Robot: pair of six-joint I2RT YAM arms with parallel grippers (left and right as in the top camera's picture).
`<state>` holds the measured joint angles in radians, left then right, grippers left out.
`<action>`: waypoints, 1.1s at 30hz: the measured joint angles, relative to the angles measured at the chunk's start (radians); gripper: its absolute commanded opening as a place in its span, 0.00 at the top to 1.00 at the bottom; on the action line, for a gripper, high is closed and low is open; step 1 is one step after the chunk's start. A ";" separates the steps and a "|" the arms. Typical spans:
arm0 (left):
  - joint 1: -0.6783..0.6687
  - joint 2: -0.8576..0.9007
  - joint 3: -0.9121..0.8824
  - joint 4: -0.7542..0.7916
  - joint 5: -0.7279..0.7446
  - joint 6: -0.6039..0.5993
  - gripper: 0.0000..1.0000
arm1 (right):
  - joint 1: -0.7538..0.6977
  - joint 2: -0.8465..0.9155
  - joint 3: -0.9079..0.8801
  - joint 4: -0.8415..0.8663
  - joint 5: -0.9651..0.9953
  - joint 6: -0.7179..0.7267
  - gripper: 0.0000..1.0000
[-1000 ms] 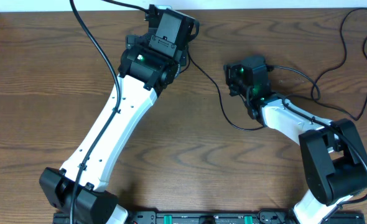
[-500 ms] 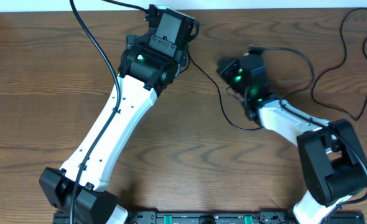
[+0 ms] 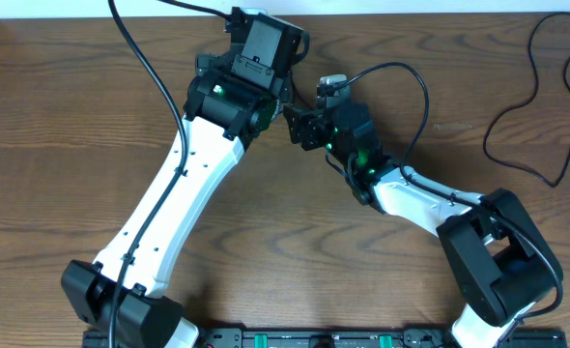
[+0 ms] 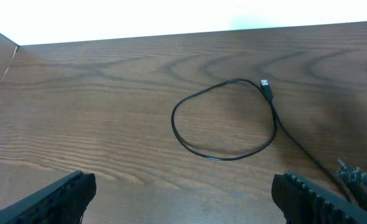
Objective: Untangle cables
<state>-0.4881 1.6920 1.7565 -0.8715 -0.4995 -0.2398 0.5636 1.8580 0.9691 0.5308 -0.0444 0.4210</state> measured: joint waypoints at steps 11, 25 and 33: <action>0.000 0.000 0.000 0.000 0.000 0.000 0.05 | -0.023 0.011 0.000 -0.228 0.126 -0.094 0.37; 0.000 0.000 0.000 0.000 0.000 0.000 0.04 | -0.078 0.014 0.000 -0.475 0.168 -0.214 0.49; 0.000 0.000 0.000 0.000 0.000 0.000 0.04 | -0.078 0.015 0.000 -0.514 0.164 -0.246 0.52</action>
<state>-0.4881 1.6920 1.7565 -0.8715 -0.4995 -0.2398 0.4854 1.8729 0.9691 0.0166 0.1192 0.1745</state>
